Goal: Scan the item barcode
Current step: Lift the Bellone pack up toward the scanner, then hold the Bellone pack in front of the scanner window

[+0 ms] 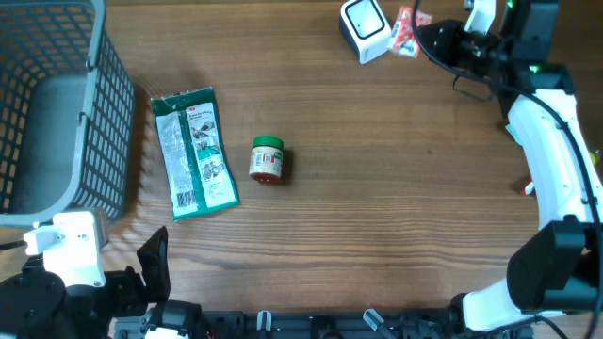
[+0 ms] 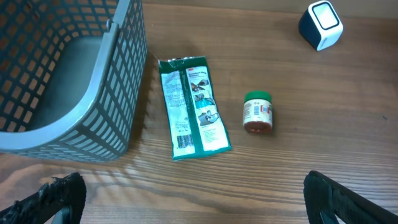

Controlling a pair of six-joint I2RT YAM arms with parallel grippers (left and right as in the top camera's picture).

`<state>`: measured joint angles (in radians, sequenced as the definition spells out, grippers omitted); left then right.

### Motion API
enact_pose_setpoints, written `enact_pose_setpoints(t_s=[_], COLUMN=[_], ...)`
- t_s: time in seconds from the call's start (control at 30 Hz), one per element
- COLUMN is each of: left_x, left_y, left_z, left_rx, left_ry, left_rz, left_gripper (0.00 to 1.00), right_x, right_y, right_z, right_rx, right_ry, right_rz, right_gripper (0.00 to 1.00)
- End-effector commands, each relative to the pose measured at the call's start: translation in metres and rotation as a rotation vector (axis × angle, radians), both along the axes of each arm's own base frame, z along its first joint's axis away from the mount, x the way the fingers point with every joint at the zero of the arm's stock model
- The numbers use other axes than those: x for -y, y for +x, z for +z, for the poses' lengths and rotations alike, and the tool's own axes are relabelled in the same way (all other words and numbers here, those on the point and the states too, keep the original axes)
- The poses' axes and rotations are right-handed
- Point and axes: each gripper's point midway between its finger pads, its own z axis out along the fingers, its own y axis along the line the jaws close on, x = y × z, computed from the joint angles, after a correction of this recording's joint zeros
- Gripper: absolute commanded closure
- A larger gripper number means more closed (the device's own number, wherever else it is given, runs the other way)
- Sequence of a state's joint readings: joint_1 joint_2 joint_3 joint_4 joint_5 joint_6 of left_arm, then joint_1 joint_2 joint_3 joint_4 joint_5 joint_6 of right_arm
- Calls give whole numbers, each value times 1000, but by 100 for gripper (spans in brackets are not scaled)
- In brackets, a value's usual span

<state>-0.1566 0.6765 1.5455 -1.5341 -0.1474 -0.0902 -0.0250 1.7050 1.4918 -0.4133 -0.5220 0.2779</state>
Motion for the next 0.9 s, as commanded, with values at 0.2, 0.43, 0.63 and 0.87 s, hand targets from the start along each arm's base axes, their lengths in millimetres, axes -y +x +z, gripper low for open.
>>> enact_pose_setpoints(t_s=[0.2,0.43,0.63,0.87], left_x=[0,0,1,1], left_y=[0,0,0,0], left_z=[1,1,1,1], left_rx=[3,3,3,3], left_ry=[6,6,6,6], left_rz=[-8,-8,-8,-8], left_gripper=[0,0,0,0], right_x=[-8,-25,-30,-40], right_y=[20,53,91,108], right_z=[69,39,8,-39], right_rx=[278,228,173,153], right_ry=[-866,-1237,-1576,-1644], right_rz=[-227,-143,-82,8], right_gripper=[96,96,96,96])
